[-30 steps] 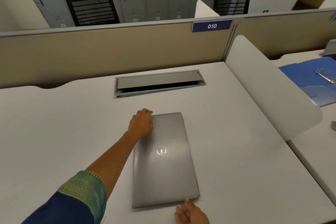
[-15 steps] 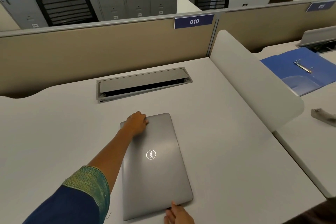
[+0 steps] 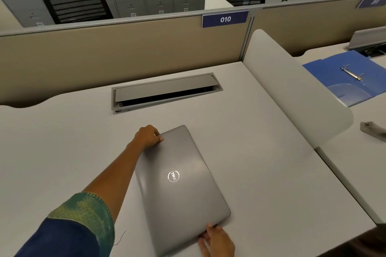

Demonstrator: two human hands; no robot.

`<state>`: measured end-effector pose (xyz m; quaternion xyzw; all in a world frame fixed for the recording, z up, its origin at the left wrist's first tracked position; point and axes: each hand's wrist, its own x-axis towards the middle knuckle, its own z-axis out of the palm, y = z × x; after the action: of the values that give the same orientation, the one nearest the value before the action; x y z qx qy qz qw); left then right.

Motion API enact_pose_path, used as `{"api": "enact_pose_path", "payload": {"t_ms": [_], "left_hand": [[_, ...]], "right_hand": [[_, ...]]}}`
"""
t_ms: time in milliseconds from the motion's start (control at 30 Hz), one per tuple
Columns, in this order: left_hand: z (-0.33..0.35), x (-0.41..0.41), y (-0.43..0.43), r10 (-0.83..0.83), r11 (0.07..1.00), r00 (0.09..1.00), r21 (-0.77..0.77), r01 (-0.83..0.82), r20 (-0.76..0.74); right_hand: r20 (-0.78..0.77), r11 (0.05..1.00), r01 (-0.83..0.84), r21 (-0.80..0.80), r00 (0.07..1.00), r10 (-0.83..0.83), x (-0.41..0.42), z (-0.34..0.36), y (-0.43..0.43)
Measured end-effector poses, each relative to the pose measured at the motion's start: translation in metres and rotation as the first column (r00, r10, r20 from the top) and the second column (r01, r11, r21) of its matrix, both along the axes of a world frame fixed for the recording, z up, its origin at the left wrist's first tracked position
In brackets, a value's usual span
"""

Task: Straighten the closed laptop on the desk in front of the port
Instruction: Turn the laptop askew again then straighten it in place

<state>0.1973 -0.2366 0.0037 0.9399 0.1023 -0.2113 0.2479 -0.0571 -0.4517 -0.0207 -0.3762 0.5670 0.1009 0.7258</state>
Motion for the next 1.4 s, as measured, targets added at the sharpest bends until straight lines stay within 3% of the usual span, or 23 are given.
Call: {"api": "enact_pose_path", "payload": {"t_ms": [33, 167, 367, 600, 733, 900, 1200, 1400], "left_hand": [[0.001, -0.005, 0.006, 0.039, 0.999, 0.999, -0.017, -0.039, -0.007], [0.001, -0.036, 0.035, 0.219, 0.971, 0.974, -0.084, -0.224, -0.057], [-0.003, -0.104, 0.057, 0.475, 0.861, 0.872, -0.143, -0.488, -0.116], [-0.017, -0.164, 0.059, 0.680, 0.646, 0.714, -0.326, -0.690, -0.166], [-0.018, -0.182, 0.055, 0.732, 0.571, 0.659, -0.373, -0.731, -0.171], [-0.016, -0.191, 0.050, 0.755, 0.548, 0.637, -0.384, -0.743, -0.155], [-0.016, -0.188, 0.040, 0.744, 0.599, 0.659, -0.329, -0.730, -0.108], [-0.013, -0.191, 0.038, 0.740, 0.611, 0.667, -0.327, -0.721, -0.090]], "right_hand": [[0.061, 0.994, -0.097, -0.044, 0.993, 0.100, 0.003, 0.002, -0.002], [0.100, 0.988, -0.050, -0.147, 0.993, 0.065, 0.027, 0.014, -0.025], [0.104, 0.877, -0.285, -0.387, 0.931, 0.349, 0.089, 0.022, -0.066], [0.113, 0.732, -0.502, -0.461, 0.785, 0.609, 0.161, 0.033, -0.075], [0.054, 0.645, -0.576, -0.502, 0.724, 0.688, 0.184, 0.028, -0.072], [-0.026, 0.562, -0.613, -0.555, 0.688, 0.725, 0.191, 0.015, -0.071], [-0.173, 0.405, -0.640, -0.653, 0.646, 0.743, 0.194, 0.012, -0.068], [-0.190, 0.402, -0.642, -0.654, 0.653, 0.733, 0.190, 0.017, -0.068]]}}
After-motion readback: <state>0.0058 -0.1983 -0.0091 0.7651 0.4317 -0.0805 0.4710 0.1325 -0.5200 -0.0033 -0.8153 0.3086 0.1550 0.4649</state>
